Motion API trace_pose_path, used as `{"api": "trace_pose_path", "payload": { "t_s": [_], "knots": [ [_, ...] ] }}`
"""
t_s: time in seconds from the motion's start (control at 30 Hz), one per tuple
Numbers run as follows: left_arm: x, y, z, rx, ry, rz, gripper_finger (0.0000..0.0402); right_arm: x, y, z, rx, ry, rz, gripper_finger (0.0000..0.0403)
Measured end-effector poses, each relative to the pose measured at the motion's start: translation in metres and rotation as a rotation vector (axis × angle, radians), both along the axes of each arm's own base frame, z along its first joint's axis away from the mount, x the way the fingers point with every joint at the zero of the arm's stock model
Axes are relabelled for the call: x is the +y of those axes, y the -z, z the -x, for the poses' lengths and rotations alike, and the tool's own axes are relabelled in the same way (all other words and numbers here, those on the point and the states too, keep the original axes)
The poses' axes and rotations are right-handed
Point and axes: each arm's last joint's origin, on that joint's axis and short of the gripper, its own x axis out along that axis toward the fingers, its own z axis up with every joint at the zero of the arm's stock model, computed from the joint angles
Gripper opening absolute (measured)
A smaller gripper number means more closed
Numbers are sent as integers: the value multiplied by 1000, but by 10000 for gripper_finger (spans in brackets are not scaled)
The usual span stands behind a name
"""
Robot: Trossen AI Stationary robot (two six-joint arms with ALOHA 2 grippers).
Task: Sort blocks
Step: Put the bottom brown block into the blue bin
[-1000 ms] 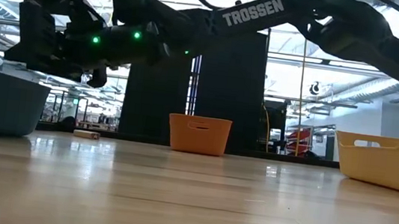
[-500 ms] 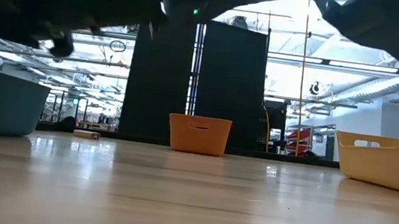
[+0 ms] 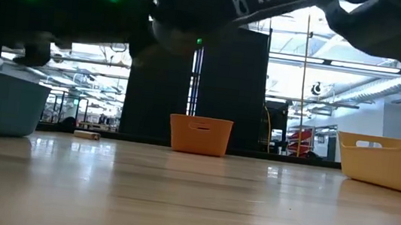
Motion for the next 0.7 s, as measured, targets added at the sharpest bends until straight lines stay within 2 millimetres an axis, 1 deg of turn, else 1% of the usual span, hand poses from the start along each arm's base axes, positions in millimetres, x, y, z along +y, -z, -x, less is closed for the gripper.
{"api": "trace_pose_path", "payload": {
  "t_s": [0.03,0.13,0.17,0.23,0.33,0.47,0.6,0.63,0.7],
  "knots": [
    [0,0,0,-1,0,-1,219,0,6,0,14,1,-2,185],
    [0,0,0,-1,-1,-6,219,-1,31,1,76,3,12,185],
    [0,0,0,-2,-2,-9,219,-1,36,1,73,3,11,183],
    [0,-1,0,-6,-2,-10,219,0,35,0,27,2,0,176],
    [0,-1,0,-2,-4,-23,219,0,35,-1,-7,3,-3,151],
    [0,-1,0,0,-5,-28,219,-2,47,1,53,45,24,94],
    [0,-1,0,0,-7,-28,219,-3,41,-1,20,42,37,25],
    [0,-1,0,-1,-7,-28,219,-3,41,-1,18,40,48,13],
    [0,-1,0,-1,-9,-28,219,-3,42,0,22,41,70,6]
  ]
}}
